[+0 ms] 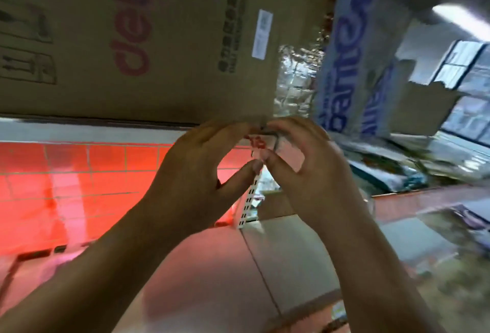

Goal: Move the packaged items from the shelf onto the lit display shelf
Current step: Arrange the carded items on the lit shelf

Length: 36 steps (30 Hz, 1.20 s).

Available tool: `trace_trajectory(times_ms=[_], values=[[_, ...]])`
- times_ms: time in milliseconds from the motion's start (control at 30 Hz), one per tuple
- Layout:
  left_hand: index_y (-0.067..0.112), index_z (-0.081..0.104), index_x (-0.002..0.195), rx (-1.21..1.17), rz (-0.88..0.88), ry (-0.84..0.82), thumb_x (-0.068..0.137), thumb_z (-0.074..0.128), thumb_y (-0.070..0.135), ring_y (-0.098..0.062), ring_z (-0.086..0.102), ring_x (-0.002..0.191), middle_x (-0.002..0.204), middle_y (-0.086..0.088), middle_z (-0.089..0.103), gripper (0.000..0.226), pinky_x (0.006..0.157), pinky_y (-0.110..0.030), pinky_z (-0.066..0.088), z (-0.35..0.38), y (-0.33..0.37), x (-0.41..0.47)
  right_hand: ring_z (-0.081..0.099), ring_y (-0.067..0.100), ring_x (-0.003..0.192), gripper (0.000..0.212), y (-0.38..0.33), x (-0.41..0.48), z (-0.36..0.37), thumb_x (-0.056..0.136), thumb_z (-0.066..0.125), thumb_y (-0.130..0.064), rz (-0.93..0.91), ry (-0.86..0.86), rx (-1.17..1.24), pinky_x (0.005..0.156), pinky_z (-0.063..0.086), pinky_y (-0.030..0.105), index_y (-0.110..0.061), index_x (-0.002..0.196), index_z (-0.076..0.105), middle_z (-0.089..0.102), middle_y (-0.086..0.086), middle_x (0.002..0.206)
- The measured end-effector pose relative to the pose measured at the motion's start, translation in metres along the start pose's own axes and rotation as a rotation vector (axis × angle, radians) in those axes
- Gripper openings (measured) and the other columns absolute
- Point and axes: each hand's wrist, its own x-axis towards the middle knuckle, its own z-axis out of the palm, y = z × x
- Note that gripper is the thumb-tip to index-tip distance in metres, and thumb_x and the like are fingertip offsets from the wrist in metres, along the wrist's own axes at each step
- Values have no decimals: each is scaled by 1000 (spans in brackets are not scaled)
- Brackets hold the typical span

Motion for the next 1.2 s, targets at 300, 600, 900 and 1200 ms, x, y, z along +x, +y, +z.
trace_trajectory(times_ms=[300,600,900,1200], values=[[31,64,132,-165,129,-134,92,54,55,-3,62,115,130,12,66,47,91,-16,48,81,131,75,48,-3,116,46,80,-46,-171,89,72,-35,125,72,-163,92,31,5,-31,132,58,55,-19,127],[41,64,126,89,143,-371,95,62,49,-1,63,100,120,21,65,32,76,-15,52,180,258,142,56,9,116,41,196,-125,-355,90,69,-39,324,10,-268,89,35,24,-39,129,59,50,-25,124],[39,64,125,95,27,-494,97,64,42,0,64,87,111,17,69,28,70,-13,53,258,304,181,51,18,129,43,271,-146,-439,90,69,-40,411,-60,-377,96,39,30,-38,131,58,53,-9,145],[37,68,116,94,-25,-606,96,64,41,-1,62,89,99,21,65,21,72,-19,49,333,290,242,51,11,126,45,348,-112,-436,88,68,-44,372,-148,-450,101,42,31,-39,131,59,53,-14,142]])
